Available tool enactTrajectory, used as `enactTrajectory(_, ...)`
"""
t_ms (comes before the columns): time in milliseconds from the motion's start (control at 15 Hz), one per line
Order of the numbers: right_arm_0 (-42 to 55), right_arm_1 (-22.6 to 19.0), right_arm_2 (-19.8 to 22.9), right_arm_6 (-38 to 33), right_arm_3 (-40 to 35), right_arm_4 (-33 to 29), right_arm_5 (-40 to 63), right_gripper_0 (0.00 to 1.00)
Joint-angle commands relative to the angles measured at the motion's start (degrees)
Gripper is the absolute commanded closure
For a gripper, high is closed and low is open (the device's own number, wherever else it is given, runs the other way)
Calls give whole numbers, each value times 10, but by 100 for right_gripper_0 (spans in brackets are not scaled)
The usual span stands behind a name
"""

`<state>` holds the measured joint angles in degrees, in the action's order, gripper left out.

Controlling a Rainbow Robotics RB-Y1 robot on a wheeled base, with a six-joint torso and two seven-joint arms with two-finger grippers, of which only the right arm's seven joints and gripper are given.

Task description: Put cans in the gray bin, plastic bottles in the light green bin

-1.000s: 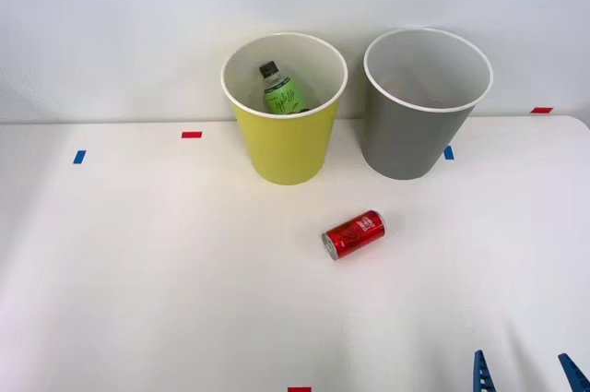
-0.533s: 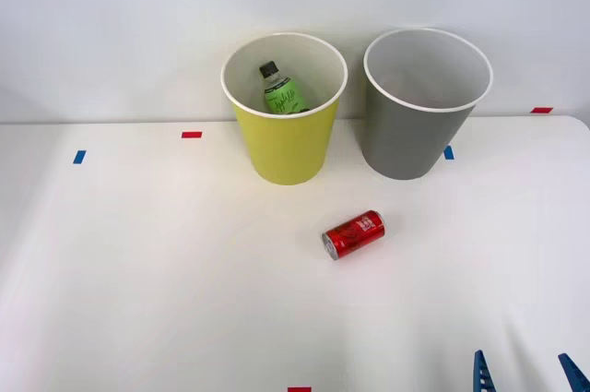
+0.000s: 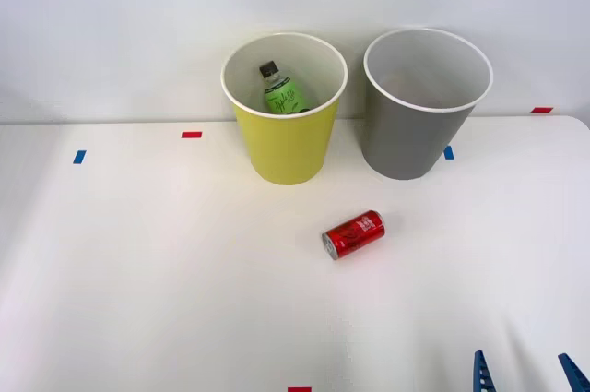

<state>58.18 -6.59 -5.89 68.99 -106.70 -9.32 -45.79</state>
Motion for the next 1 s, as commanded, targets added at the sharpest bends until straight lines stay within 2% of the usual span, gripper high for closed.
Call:
enactTrajectory(67, -7, 3, -4, 2, 20, 25, 9, 0)
enactTrajectory(267, -7, -5, -3, 12, -18, 40, 31, 0)
enactTrajectory(400, -6, -11, -3, 18, -82, 39, 120, 0)
enactTrajectory(733, -10, -21, -10, 17, -259, 46, 440, 0)
enactTrajectory(867, -23, -34, -11, 8, -298, 53, 526, 0)
enactTrajectory(1000, -38, -59, -18, -37, -302, 55, 552, 0)
